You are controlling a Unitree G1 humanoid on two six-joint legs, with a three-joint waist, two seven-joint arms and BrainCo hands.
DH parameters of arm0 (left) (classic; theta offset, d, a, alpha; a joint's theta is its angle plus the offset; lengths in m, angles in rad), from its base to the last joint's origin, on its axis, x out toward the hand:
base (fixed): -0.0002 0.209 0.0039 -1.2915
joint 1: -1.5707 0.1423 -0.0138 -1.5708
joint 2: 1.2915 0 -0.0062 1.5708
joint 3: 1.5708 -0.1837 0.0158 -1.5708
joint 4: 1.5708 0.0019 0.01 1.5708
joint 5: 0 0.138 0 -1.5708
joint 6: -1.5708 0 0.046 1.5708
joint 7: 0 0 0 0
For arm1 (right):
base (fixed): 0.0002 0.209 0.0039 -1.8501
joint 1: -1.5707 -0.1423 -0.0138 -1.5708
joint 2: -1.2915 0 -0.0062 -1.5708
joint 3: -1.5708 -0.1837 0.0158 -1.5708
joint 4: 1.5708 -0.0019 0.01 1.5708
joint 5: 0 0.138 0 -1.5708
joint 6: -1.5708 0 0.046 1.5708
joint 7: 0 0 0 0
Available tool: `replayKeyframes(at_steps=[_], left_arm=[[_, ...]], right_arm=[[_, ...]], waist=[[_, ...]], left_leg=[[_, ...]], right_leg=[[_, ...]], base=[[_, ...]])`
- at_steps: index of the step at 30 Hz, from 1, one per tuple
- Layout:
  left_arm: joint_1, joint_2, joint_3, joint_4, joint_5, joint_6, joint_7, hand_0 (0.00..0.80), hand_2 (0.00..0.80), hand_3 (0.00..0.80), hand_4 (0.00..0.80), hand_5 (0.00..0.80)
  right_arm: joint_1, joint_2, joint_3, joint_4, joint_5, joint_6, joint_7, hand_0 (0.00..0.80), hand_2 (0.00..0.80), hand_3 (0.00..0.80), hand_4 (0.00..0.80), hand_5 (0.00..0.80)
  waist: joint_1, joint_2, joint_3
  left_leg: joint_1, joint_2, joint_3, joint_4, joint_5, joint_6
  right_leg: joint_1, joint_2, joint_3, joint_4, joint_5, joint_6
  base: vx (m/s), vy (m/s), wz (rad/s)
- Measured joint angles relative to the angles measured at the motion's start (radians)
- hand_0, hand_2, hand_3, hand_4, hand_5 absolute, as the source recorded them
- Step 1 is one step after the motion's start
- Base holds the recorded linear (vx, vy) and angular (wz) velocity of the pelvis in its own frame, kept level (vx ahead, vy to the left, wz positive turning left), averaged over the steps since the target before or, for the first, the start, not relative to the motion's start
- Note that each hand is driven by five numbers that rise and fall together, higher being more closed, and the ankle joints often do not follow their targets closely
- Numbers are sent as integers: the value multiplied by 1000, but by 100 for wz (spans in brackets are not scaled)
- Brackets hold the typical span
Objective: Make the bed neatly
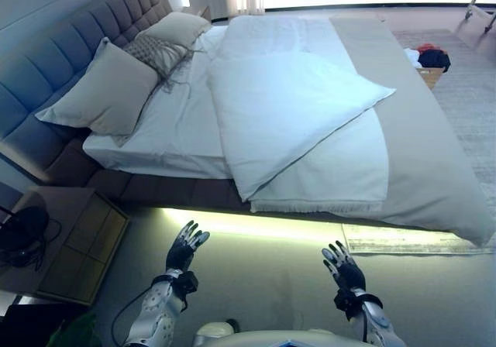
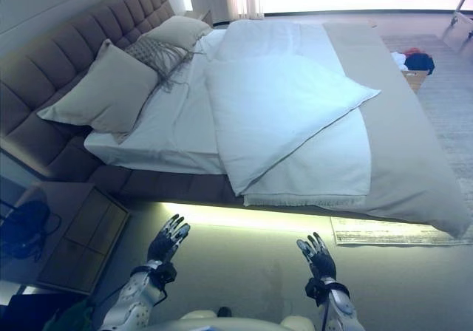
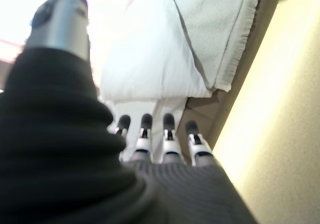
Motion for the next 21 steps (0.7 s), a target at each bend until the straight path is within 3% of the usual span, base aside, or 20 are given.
replayKeyframes(at_steps=[21], left_arm=[[0,-1,2,25,41,16,-2,0,0,0,0,0]], right_arm=[[-16,7,6,0,0,0,-32,0,0,0,0,0]], waist=[[31,-5,6]], left_leg=[[24,-5,-17,0,-1,0]], right_leg=[[54,3,-28,-32,7,4]], base=[[10,1,4]])
